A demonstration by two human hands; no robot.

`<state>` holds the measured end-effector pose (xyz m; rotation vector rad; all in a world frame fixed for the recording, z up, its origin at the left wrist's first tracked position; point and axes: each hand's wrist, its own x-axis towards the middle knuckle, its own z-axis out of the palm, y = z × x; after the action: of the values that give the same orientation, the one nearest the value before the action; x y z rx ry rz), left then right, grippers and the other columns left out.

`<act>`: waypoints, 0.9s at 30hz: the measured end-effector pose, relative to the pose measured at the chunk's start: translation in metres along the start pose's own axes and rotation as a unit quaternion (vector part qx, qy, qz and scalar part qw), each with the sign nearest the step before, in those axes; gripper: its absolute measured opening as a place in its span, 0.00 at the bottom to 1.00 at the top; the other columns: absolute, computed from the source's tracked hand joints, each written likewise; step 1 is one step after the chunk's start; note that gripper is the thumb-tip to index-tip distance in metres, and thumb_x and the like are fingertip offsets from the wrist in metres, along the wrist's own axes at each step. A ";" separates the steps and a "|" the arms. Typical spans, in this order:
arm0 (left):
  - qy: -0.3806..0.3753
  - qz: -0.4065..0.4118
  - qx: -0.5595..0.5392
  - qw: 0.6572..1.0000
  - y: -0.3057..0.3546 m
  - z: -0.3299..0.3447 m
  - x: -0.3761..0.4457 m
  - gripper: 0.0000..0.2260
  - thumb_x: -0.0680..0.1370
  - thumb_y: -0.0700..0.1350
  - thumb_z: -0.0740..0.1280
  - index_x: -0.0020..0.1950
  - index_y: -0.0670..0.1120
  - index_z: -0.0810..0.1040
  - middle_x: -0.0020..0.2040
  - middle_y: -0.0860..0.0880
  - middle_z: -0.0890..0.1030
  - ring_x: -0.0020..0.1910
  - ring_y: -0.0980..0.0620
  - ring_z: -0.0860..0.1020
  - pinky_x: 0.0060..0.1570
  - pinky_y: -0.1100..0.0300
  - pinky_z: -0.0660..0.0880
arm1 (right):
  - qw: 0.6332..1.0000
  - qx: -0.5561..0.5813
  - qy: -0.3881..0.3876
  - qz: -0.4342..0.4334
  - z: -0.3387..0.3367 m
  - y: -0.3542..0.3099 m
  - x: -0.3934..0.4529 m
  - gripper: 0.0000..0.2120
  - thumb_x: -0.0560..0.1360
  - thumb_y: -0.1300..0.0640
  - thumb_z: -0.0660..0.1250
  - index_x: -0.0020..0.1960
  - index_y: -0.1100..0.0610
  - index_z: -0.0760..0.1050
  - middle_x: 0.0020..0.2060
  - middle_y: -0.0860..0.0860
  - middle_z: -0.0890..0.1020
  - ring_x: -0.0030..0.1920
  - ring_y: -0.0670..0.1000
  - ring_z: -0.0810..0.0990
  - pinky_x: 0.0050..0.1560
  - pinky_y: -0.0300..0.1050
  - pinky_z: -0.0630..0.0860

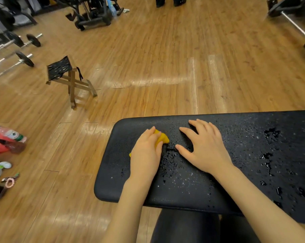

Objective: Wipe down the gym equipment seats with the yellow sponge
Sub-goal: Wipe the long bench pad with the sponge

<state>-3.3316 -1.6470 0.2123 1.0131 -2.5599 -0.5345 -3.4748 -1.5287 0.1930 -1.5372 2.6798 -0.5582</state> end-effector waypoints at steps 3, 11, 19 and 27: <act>0.017 0.024 0.012 0.999 -0.009 -0.005 -0.043 0.15 0.75 0.43 0.72 0.62 0.48 0.80 0.67 0.52 0.75 0.68 0.51 0.72 0.65 0.61 0.63 | 1.000 0.005 0.005 -0.003 0.000 0.000 0.000 0.31 0.72 0.32 0.53 0.67 0.48 0.73 0.68 0.53 0.72 0.71 0.56 0.65 0.73 0.58 0.56; 0.046 0.014 0.006 0.999 -0.011 0.003 -0.036 0.14 0.75 0.42 0.72 0.61 0.46 0.81 0.66 0.49 0.77 0.65 0.48 0.75 0.63 0.58 0.65 | 1.000 -0.002 0.004 -0.002 0.001 0.000 0.001 0.31 0.72 0.32 0.53 0.67 0.48 0.73 0.68 0.53 0.71 0.72 0.56 0.64 0.73 0.58 0.56; 0.067 0.016 0.019 0.997 -0.007 0.007 -0.032 0.13 0.76 0.42 0.71 0.61 0.46 0.81 0.66 0.48 0.77 0.66 0.47 0.74 0.63 0.59 0.65 | 1.000 -0.004 0.006 -0.005 0.001 0.001 0.000 0.32 0.72 0.32 0.52 0.67 0.48 0.73 0.68 0.53 0.72 0.71 0.56 0.65 0.73 0.58 0.57; 0.073 0.027 0.022 0.997 -0.019 0.001 -0.059 0.13 0.76 0.44 0.70 0.60 0.47 0.81 0.65 0.50 0.78 0.65 0.49 0.75 0.62 0.60 0.67 | 1.000 0.004 0.009 -0.005 0.000 0.001 0.001 0.32 0.72 0.32 0.52 0.67 0.48 0.73 0.68 0.53 0.72 0.72 0.55 0.64 0.73 0.57 0.55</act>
<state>-3.2800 -1.6181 0.1923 0.9583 -2.4715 -0.3766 -3.4759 -1.5291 0.1925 -1.5529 2.6795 -0.5860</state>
